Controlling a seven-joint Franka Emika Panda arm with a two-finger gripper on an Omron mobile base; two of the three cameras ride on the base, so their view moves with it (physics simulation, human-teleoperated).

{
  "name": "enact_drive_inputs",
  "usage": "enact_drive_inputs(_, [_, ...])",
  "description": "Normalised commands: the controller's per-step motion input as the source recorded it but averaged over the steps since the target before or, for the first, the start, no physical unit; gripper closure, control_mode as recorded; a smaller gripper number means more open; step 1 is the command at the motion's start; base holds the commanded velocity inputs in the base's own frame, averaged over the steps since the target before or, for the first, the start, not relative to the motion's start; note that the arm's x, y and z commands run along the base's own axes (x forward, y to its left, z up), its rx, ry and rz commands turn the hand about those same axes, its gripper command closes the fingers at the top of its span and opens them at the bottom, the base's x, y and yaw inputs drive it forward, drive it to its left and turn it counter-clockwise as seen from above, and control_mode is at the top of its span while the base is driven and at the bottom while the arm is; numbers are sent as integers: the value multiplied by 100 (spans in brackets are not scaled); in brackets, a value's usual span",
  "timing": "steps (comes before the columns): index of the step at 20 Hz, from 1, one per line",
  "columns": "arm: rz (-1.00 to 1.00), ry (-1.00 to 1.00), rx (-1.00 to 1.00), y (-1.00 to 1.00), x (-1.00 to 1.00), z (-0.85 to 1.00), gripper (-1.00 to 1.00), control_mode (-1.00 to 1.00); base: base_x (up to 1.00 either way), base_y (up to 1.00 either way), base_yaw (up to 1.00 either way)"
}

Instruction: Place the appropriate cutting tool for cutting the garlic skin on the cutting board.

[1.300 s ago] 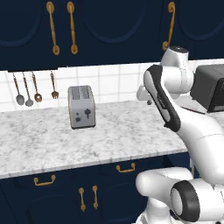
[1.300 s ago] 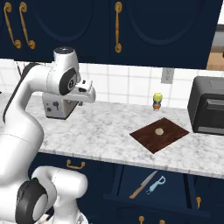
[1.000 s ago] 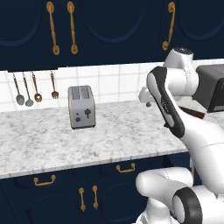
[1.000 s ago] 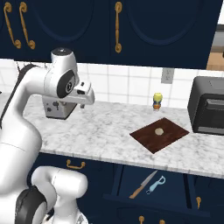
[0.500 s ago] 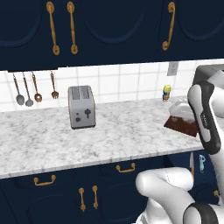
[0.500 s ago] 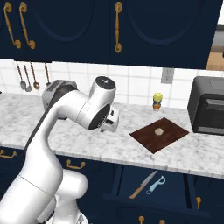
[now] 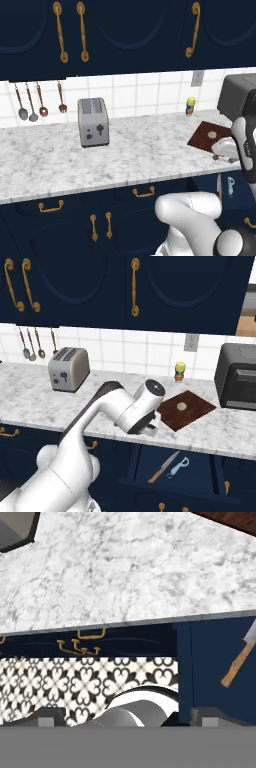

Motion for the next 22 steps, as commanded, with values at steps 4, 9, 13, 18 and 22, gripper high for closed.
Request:
enact_drive_inputs(4, [0,29,0,-54,0,-38,-100,-100,0,0,0])
enact_drive_inputs(9, [0,26,0,-53,0,-59,-100,-100,0,0,0])
enact_drive_inputs(13, [2,16,0,-48,-1,-82,-100,-100,0,0,0])
enact_drive_inputs(18, [1,16,0,-26,0,-67,-100,-100,0,0,0])
enact_drive_inputs(22, [3,21,0,-17,2,-74,-100,-100,0,0,0])
